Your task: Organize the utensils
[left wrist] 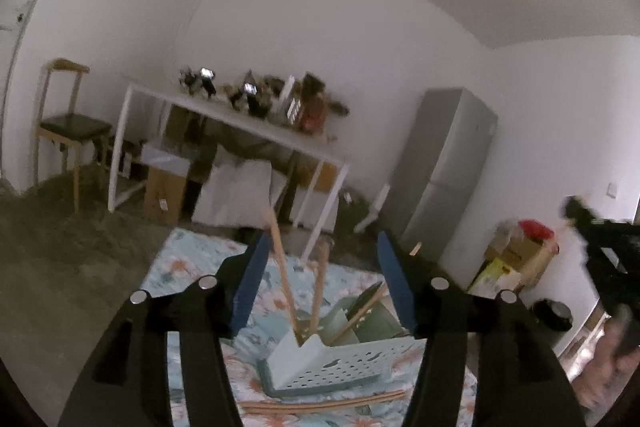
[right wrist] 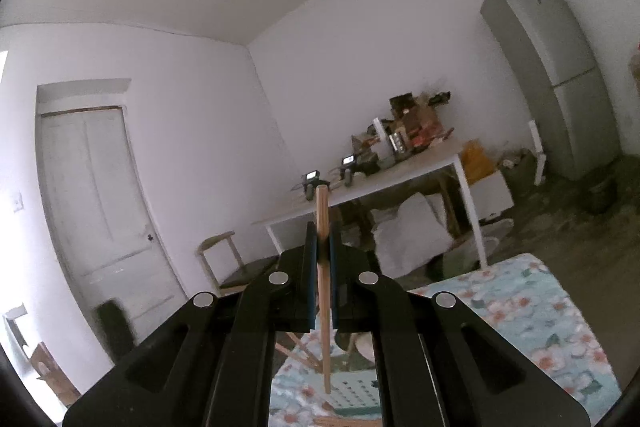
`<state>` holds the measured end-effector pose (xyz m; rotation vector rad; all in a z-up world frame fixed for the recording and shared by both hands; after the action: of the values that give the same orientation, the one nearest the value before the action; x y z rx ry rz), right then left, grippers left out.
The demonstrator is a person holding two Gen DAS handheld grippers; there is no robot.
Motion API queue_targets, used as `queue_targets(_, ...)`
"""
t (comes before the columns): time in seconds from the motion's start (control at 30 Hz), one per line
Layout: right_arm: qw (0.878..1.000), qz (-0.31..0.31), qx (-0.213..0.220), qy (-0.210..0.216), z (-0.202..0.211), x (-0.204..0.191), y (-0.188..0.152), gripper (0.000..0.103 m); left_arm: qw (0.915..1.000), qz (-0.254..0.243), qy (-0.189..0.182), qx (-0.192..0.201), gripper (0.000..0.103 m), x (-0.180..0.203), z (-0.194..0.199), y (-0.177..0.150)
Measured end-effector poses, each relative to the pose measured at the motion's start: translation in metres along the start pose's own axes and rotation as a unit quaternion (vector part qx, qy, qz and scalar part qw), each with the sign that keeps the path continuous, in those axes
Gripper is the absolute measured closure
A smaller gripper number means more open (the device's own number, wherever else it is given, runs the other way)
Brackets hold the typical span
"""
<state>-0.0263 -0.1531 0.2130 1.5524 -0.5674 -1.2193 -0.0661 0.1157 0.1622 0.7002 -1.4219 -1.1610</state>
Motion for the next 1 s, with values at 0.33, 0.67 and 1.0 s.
queue_targets(0.33, 0.996, 0.082, -0.023, -0.027, -0.084, -0.037, -0.045, 0.099, 0.9995, -0.024, 0.016, 0.014, 0.047, -0.005, 0.050, -0.008)
queue_targets(0.67, 0.993, 0.075, -0.088, -0.021, -0.088, -0.021, -0.081, 0.054, 0.9966, 0.034, 0.021, -0.073, 0.047, -0.035, 0.029, -0.045)
queue_targets(1.0, 0.996, 0.025, -0.075, -0.034, -0.057, 0.006, -0.049, 0.047, 0.9223, 0.288, -0.020, -0.257, 0.061, -0.118, -0.062, -0.140)
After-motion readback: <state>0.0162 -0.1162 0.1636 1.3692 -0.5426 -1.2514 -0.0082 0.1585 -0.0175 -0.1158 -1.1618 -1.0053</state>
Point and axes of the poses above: each gripper's, at about its wrist camera, not at the fingertips, and z roughly against the way its jaws point, x to its right, y to its top, the point moved 2 cm from there along -z, roughly the way its jaws point, and after that the axes turned 5 degrees about -y, right-handed, at the moved point
